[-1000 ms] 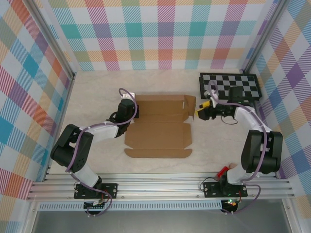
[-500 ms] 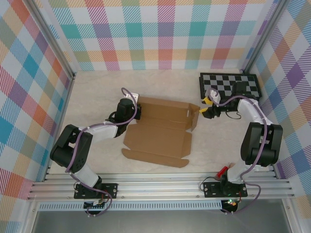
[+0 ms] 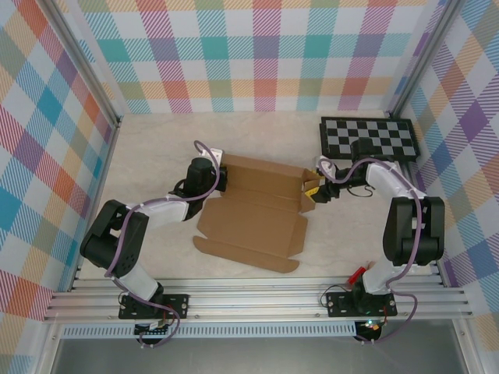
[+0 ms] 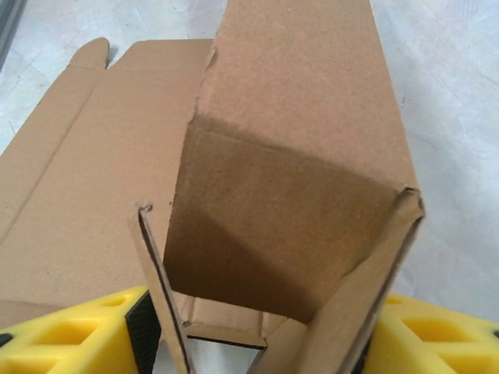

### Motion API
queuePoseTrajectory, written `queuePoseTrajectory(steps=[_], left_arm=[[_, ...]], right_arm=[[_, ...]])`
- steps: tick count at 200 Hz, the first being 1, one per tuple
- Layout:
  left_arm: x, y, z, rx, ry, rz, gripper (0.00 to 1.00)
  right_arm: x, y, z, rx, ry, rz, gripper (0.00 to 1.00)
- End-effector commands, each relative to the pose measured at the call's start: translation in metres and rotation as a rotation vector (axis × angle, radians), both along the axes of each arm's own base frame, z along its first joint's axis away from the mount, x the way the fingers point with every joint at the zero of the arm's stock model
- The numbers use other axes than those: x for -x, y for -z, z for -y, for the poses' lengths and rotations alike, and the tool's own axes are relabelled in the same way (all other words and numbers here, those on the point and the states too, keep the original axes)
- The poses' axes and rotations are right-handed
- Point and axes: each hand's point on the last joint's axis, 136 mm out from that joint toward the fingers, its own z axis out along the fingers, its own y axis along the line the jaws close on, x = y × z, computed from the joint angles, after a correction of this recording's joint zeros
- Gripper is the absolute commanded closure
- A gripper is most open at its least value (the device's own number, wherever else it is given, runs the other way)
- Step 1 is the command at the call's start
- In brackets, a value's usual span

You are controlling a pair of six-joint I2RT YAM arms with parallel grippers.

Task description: Fold the paper box

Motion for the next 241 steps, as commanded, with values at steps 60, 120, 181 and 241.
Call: queuePoseTrajectory(steps=[60, 120, 181, 241], left_arm=[[-0.002, -0.015, -0.029, 0.161, -0.233, 0.007, 1.0], [-0.005, -0.008, -0.039, 0.138, -0.303, -0.026, 1.0], [-0.005, -0.004, -0.04, 0.091, -0.286, -0.042, 1.0], [0.001, -0.017, -0.027, 0.008, -0.132, 0.036, 1.0]], right_arm=[[-0.004, -0.004, -0.03, -0.087, 0.171, -0.16, 0.44], [0.033, -0.012, -0.036, -0.134, 0.021, -0.155, 0.33], [0.058, -0.05, -0.035, -0.249, -0.067, -0.179, 0.26], [0.031, -0.07, -0.008, -0.214, 0.011, -0.1, 0.17]])
